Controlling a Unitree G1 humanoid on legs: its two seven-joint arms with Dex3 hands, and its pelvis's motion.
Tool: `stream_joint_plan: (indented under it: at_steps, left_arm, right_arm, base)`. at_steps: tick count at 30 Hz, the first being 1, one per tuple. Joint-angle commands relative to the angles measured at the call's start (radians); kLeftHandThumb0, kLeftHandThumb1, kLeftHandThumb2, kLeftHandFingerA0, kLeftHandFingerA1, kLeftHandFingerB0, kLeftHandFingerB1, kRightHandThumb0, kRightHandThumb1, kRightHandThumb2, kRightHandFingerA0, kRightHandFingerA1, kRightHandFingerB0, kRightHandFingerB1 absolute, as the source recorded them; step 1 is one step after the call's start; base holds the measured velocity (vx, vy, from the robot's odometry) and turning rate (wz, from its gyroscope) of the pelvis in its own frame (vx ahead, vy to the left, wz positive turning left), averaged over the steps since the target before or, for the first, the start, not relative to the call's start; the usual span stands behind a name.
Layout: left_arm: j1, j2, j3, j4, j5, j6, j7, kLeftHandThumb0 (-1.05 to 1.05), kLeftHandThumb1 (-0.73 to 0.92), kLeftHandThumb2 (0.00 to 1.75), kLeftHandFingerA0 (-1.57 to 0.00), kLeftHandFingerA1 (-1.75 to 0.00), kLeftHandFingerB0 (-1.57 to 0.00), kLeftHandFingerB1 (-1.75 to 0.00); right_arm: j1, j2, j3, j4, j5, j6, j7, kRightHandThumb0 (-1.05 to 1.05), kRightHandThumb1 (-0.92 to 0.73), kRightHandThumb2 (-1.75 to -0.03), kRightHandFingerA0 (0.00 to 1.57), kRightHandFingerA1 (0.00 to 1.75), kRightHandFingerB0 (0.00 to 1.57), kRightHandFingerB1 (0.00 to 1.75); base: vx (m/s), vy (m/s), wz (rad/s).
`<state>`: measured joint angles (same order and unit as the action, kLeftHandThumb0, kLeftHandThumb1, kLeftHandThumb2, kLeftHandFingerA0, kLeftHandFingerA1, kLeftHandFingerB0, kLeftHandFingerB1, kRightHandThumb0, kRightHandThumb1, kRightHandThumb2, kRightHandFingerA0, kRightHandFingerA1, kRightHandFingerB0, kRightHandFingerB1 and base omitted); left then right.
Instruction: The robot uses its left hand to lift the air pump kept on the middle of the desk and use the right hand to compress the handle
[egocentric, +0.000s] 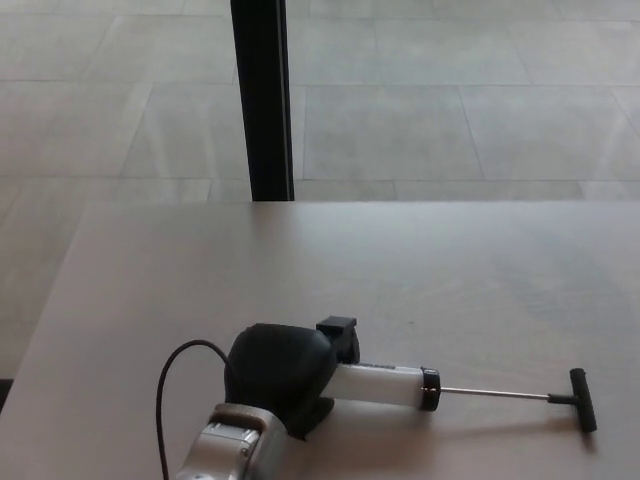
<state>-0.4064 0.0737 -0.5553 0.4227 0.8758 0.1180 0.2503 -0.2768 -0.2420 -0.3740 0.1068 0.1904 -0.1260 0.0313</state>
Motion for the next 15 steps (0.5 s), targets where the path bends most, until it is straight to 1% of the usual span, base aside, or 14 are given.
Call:
stream_joint_plan:
  at_steps: [1,2,3,4,5,7,8,11,14,15]
  left_arm:
    - [0.025,-0.018,0.084,-0.045,-0.122,-0.107,0.069,-0.09,0.58,1.16,-1.16,-1.47,-0.91,-1.27]
    - [0.024,-0.023,0.094,-0.043,-0.124,-0.119,0.083,-0.09,0.58,1.16,-1.16,-1.47,-0.91,-1.27]
    - [0.024,-0.029,0.106,-0.041,-0.136,-0.147,0.105,-0.04,0.58,1.15,-0.82,-1.75,-0.73,-1.53]
    - [0.030,-0.040,0.125,-0.062,-0.158,-0.152,0.095,-0.11,0.57,1.17,-1.15,-1.48,-0.91,-1.29]
    - [0.034,-0.042,0.132,-0.069,-0.161,-0.167,0.103,-0.09,0.56,1.19,-1.18,-1.50,-0.94,-1.31]
    - [0.034,-0.042,0.138,-0.067,-0.161,-0.186,0.110,-0.07,0.55,1.21,-1.18,-1.51,-0.94,-1.32]
    - [0.036,-0.045,0.142,-0.070,-0.166,-0.192,0.112,-0.10,0.54,1.23,-1.17,-1.52,-0.95,-1.34]
    - [0.044,-0.053,0.151,-0.080,-0.176,-0.196,0.113,-0.07,0.54,1.21,-1.18,-1.50,-0.97,-1.33]
    - [0.055,-0.054,0.155,-0.082,-0.182,-0.211,0.121,-0.05,0.54,1.21,-1.17,-1.50,-0.98,-1.33]
    - [0.059,-0.055,0.159,-0.077,-0.196,-0.225,0.118,-0.05,0.54,1.23,-1.17,-1.52,-0.96,-1.34]
  right_arm:
    - [0.024,-0.013,0.002,0.000,-0.011,0.032,-0.010,-0.58,-0.83,-0.64,0.56,0.60,0.55,0.45]
    - [0.027,-0.014,0.004,-0.001,-0.016,0.037,-0.011,-0.58,-0.83,-0.64,0.56,0.60,0.55,0.45]
    - [0.026,-0.013,0.004,0.006,-0.021,0.035,-0.016,-0.59,-0.83,-0.64,0.57,0.59,0.55,0.45]
    - [0.033,-0.014,0.005,-0.001,-0.019,0.048,-0.014,-0.59,-0.83,-0.65,0.55,0.59,0.54,0.45]
    - [0.037,-0.010,0.006,-0.007,-0.020,0.059,-0.020,-0.59,-0.83,-0.65,0.57,0.60,0.54,0.45]
    - [0.039,-0.009,0.006,-0.013,-0.017,0.066,-0.021,-0.59,-0.83,-0.65,0.56,0.60,0.54,0.45]
    - [0.040,-0.010,0.006,-0.013,-0.017,0.070,-0.020,-0.59,-0.84,-0.65,0.55,0.61,0.53,0.45]
    - [0.043,-0.006,0.006,-0.013,-0.014,0.075,-0.021,-0.58,-0.84,-0.65,0.56,0.61,0.53,0.45]
    - [0.047,-0.004,0.010,-0.027,-0.020,0.108,-0.033,-0.59,-0.84,-0.65,0.57,0.60,0.53,0.44]
    - [0.054,-0.006,0.013,-0.032,-0.026,0.110,-0.033,-0.60,-0.84,-0.65,0.56,0.61,0.53,0.44]
  base:
    - [0.00,0.000,0.00]
    - [0.00,0.000,0.00]
    - [0.00,0.000,0.00]
    - [0.00,0.000,0.00]
    - [0.00,0.000,0.00]
    - [0.00,0.000,0.00]
    - [0.00,0.000,0.00]
    - [0.00,0.000,0.00]
    - [0.00,0.000,0.00]
    - [0.00,0.000,0.00]
